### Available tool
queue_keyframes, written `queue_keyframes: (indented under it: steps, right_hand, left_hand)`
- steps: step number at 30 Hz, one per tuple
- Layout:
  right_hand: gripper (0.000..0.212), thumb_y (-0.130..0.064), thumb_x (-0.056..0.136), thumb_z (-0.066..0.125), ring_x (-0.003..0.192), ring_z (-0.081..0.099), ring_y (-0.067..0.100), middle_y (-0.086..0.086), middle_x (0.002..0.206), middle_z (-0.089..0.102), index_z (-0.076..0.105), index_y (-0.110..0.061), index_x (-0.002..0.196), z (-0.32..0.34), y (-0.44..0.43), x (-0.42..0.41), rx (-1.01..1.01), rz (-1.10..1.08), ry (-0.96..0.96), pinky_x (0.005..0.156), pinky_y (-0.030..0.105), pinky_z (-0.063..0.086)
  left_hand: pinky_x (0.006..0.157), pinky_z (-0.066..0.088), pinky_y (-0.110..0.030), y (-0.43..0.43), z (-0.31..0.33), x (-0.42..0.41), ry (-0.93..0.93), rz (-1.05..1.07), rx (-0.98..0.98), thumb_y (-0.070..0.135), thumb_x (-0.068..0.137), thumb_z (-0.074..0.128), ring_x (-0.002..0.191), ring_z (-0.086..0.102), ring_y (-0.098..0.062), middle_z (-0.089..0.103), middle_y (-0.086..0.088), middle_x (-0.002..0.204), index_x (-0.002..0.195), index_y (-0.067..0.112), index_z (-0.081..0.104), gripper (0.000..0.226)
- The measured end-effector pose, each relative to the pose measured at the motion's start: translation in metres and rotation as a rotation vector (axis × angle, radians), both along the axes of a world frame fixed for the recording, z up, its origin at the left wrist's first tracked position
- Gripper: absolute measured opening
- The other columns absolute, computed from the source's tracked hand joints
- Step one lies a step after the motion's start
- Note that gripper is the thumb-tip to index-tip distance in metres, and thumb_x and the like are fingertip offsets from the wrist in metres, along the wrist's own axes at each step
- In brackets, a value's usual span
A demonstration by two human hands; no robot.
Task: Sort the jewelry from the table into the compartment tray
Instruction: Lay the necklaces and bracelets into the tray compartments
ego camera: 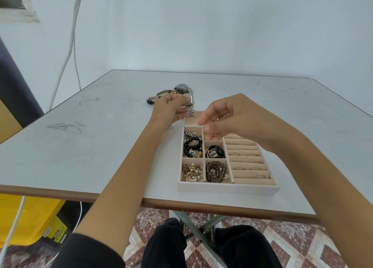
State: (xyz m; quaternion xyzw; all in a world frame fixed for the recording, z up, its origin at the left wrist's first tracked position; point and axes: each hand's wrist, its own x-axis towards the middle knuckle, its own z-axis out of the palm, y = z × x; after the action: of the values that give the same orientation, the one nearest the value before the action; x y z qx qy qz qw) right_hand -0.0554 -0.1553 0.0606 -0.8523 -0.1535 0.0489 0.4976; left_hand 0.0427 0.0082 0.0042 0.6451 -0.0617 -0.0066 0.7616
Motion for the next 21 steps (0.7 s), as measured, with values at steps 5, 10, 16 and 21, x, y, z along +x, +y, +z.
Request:
queue_keyframes:
  steps: [5, 10, 16, 21]
  right_hand:
    - [0.016, 0.000, 0.076, 0.074, 0.064, 0.063, 0.009, 0.016, 0.084, 0.072, 0.071, -0.009, 0.088, -0.008, -0.002, 0.001, -0.098, -0.002, -0.003, 0.065, 0.020, 0.050]
    - [0.016, 0.002, 0.074, 0.075, 0.066, 0.064, 0.013, 0.016, 0.082, 0.072, 0.071, -0.009, 0.084, -0.017, -0.004, 0.004, -0.084, -0.022, 0.016, 0.064, 0.023, 0.053]
    - [0.012, -0.002, 0.075, 0.076, 0.068, 0.066, 0.023, 0.014, 0.080, 0.072, 0.072, -0.008, 0.084, -0.023, -0.004, 0.005, -0.130, -0.057, 0.013, 0.067, 0.026, 0.055]
    - [0.007, -0.005, 0.081, 0.070, 0.074, 0.070, 0.015, 0.009, 0.078, 0.074, 0.071, -0.006, 0.088, -0.022, -0.002, 0.001, -0.106, -0.065, 0.017, 0.065, 0.025, 0.057]
  left_hand:
    - [0.061, 0.052, -0.018, -0.001, 0.000, 0.000, 0.004, 0.004, -0.001, 0.010, 0.086, 0.066, 0.068, 0.061, -0.012, 0.068, -0.017, 0.102, 0.093, 0.006, 0.061, 0.010]
    - [0.060, 0.052, -0.017, -0.001, 0.000, 0.000, 0.007, 0.004, -0.007, 0.010, 0.086, 0.066, 0.063, 0.062, -0.009, 0.067, -0.021, 0.108, 0.098, 0.004, 0.061, 0.014]
    - [0.061, 0.052, -0.016, -0.001, -0.001, 0.002, 0.010, 0.009, 0.005, 0.012, 0.085, 0.067, 0.070, 0.062, -0.012, 0.066, -0.022, 0.113, 0.107, 0.000, 0.062, 0.025]
    - [0.065, 0.054, -0.019, 0.000, -0.002, 0.003, 0.016, 0.018, 0.010, 0.013, 0.085, 0.068, 0.080, 0.063, -0.018, 0.068, -0.020, 0.110, 0.116, -0.005, 0.060, 0.037]
